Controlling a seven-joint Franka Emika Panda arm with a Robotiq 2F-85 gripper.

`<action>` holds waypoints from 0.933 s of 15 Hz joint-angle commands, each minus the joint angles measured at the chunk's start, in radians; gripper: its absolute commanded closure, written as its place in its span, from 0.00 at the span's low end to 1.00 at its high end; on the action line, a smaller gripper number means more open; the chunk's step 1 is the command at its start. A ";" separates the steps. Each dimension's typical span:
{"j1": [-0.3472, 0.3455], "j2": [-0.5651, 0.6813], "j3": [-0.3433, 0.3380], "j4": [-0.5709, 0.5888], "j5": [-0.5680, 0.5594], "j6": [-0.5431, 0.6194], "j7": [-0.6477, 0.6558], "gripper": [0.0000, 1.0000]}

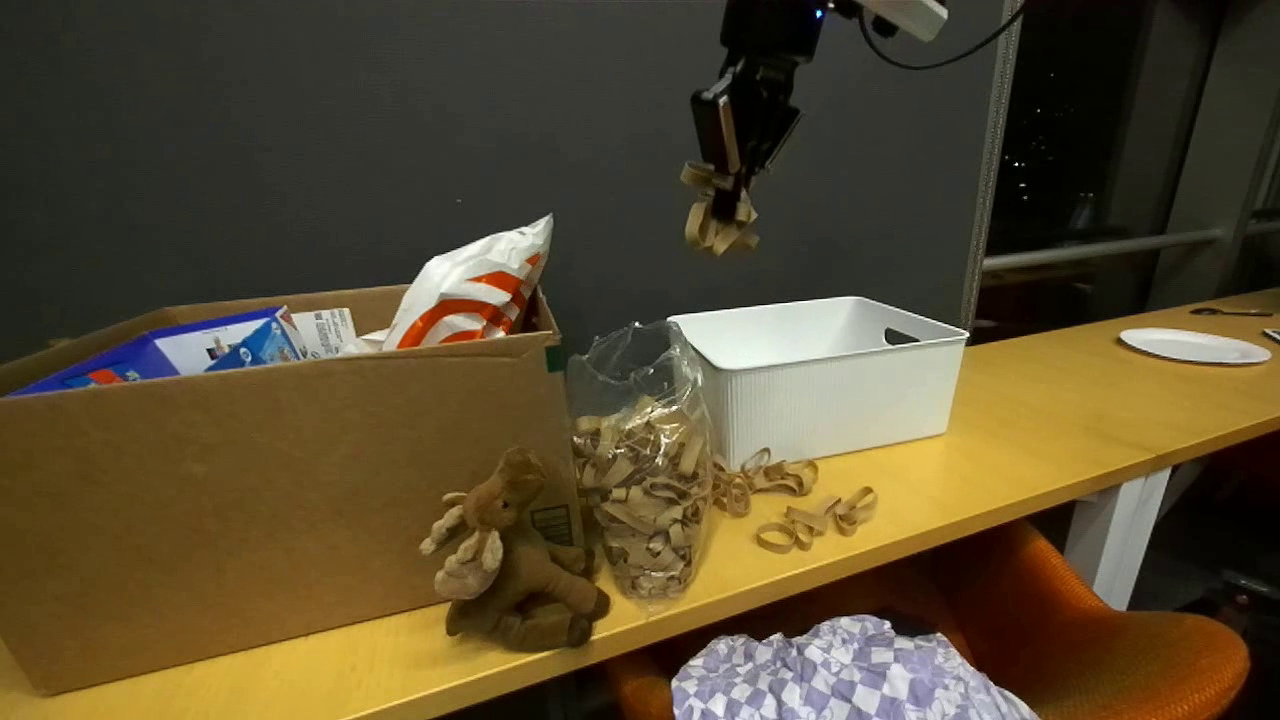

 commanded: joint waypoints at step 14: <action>0.103 0.344 0.005 0.290 -0.152 0.074 -0.116 0.98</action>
